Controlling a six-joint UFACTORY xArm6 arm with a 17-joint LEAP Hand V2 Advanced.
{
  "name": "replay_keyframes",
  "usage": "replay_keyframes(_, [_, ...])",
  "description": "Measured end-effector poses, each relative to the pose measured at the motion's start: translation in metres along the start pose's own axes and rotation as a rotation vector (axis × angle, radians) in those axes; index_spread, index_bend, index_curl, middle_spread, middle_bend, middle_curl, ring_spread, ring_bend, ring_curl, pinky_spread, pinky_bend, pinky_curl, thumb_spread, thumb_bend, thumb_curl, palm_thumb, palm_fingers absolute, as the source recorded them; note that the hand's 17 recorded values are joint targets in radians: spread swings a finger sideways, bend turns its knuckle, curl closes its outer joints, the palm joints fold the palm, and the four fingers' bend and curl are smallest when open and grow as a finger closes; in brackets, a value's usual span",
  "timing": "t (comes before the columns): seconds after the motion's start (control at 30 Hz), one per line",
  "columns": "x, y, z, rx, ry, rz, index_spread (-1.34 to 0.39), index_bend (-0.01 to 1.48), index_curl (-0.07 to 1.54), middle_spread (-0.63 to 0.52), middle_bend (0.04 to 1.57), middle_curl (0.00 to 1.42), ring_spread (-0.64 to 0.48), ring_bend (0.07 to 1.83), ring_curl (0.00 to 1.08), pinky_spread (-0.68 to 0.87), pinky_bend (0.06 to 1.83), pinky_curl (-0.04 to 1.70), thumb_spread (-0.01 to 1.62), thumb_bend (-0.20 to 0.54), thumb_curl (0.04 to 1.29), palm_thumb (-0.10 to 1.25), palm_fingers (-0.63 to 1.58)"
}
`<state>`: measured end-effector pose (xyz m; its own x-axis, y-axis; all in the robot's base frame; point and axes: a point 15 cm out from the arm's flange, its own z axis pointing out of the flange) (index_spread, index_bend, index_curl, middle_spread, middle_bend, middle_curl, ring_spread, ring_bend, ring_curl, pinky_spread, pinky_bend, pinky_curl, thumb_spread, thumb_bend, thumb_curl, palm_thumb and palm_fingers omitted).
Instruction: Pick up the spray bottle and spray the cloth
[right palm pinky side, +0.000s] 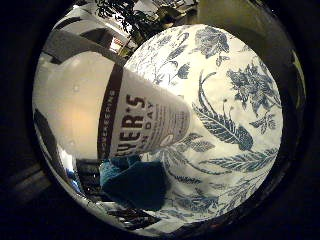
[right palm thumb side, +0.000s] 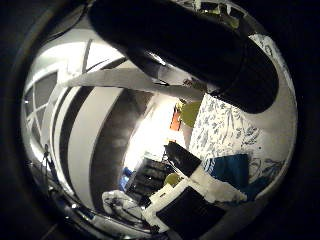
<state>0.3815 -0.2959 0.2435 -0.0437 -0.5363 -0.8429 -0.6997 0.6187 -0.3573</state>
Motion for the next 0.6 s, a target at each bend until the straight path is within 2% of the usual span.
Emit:
replay_keyframes(0.13, [-0.001, -0.002, 0.008, -0.008, 0.012, 0.006, -0.12, 0.18, 0.3, 0.1, 0.31, 0.36, 0.19, 0.4, 0.26, 0.33, 0.35, 0.27, 1.0, -0.019, 0.33, 0.64, 0.25])
replay_keyframes(0.2, [0.003, -0.005, 0.011, -0.003, 0.032, 0.006, -0.14, 0.19, 0.31, 0.07, 0.31, 0.36, 0.17, 0.45, 0.27, 0.3, 0.35, 0.27, 1.01, -0.013, 0.35, 0.69, 0.38])
replay_keyframes(0.33, [0.01, -0.011, 0.013, 0.011, 0.079, -0.002, -0.21, 0.2, 0.34, -0.04, 0.4, 0.4, -0.02, 0.69, 0.33, 0.15, 0.41, 0.26, 1.0, -0.008, 0.4, 0.81, 0.76])
replay_keyframes(0.37, [0.009, -0.011, 0.013, 0.013, 0.082, 0.0, -0.25, 0.2, 0.34, -0.08, 0.46, 0.42, -0.1, 0.76, 0.35, 0.04, 0.49, 0.26, 0.99, -0.011, 0.41, 0.84, 0.95])
replay_keyframes(0.43, [0.008, -0.011, 0.017, 0.01, 0.086, 0.009, -0.3, 0.23, 0.38, -0.12, 0.53, 0.46, -0.17, 0.83, 0.39, -0.12, 0.61, 0.3, 0.98, -0.019, 0.42, 0.86, 1.15])
replay_keyframes(0.47, [0.007, -0.011, 0.018, 0.006, 0.085, 0.003, -0.33, 0.34, 0.44, -0.15, 0.64, 0.51, -0.19, 0.9, 0.43, -0.23, 0.74, 0.35, 0.96, -0.019, 0.44, 0.87, 1.32])
replay_keyframes(0.5, [0.006, -0.009, 0.021, -0.001, 0.082, -0.006, -0.34, 0.43, 0.48, -0.15, 0.7, 0.53, -0.19, 0.95, 0.45, -0.28, 0.79, 0.37, 0.95, -0.019, 0.45, 0.88, 1.41])
replay_keyframes(0.53, [0.006, -0.007, 0.022, -0.006, 0.079, -0.01, -0.33, 0.57, 0.55, -0.15, 0.82, 0.57, -0.19, 1.02, 0.47, -0.32, 0.87, 0.41, 0.94, -0.018, 0.46, 0.9, 1.47])
replay_keyframes(0.6, [0.006, -0.001, 0.026, -0.015, 0.069, -0.011, -0.31, 0.72, 0.61, -0.14, 0.91, 0.6, -0.18, 1.09, 0.5, -0.32, 0.96, 0.45, 0.94, -0.013, 0.47, 0.92, 1.48])
